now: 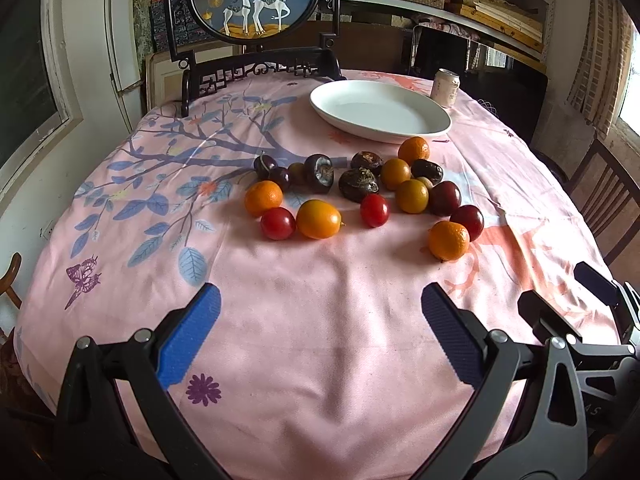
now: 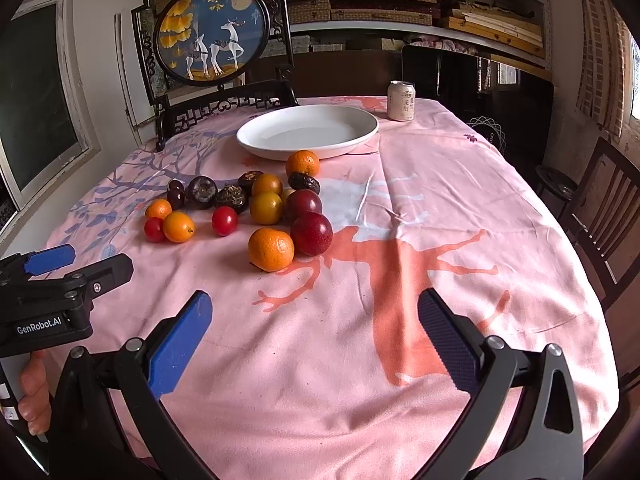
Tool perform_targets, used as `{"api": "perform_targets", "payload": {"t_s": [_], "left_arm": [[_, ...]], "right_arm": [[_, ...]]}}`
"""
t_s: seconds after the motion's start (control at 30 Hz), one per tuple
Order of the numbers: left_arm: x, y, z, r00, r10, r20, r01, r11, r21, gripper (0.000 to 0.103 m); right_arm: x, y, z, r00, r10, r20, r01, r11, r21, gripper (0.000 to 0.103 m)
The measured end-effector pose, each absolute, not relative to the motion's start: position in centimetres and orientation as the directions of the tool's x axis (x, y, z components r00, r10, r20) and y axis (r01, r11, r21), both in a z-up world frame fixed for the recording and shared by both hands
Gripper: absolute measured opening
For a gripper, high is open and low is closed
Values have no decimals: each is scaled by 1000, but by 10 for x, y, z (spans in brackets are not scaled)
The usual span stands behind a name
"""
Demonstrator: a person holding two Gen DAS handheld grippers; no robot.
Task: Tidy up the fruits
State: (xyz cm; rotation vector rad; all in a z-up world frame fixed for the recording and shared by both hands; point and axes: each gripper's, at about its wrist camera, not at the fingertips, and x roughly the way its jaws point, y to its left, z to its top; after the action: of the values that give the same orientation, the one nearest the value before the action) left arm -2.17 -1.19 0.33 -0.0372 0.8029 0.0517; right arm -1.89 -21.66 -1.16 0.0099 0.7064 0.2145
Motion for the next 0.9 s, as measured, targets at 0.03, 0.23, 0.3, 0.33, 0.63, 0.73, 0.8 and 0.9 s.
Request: {"api": "perform_targets", "payload": {"t_s": [0.03,0.23,0.3,0.33,0.63,0.73,0.8,0.9], "left_arm": [[-22,-12,3,693,34,-720,-62,998,-13,101],[-23,-10,4,693,34,-720,-68,997,-19,101],[-23,-10,4,693,34,-720,-68,998,-19,101],[-23,-10,4,693,35,-720,-68,998,-18,101],[-23,-9,3,691,32,-722,-67,998,-20,101],[-22,-9,3,691,31,-722,-67,998,-21,101],[-23,-9,3,691,31,-722,-67,998,-21,101],[-22,-9,3,691,31,-722,-66,998,-20,101]], "right_arm": [[-19,-217,-12,739,200,-643,-192,978,82,102],[-20,-215,-11,740,196,-643,-191,978,79,102],[-19,-214,-12,738,195,-646,-189,979,80,102],[-19,-214,-12,737,195,-647,-188,979,80,102],[-18,-214,-13,735,195,-649,-187,979,83,102],[-18,-214,-14,736,196,-648,-187,979,84,102],[-18,-214,-14,736,196,-648,-188,979,83,102],[-19,-214,-14,736,196,-648,-187,979,84,102]]}}
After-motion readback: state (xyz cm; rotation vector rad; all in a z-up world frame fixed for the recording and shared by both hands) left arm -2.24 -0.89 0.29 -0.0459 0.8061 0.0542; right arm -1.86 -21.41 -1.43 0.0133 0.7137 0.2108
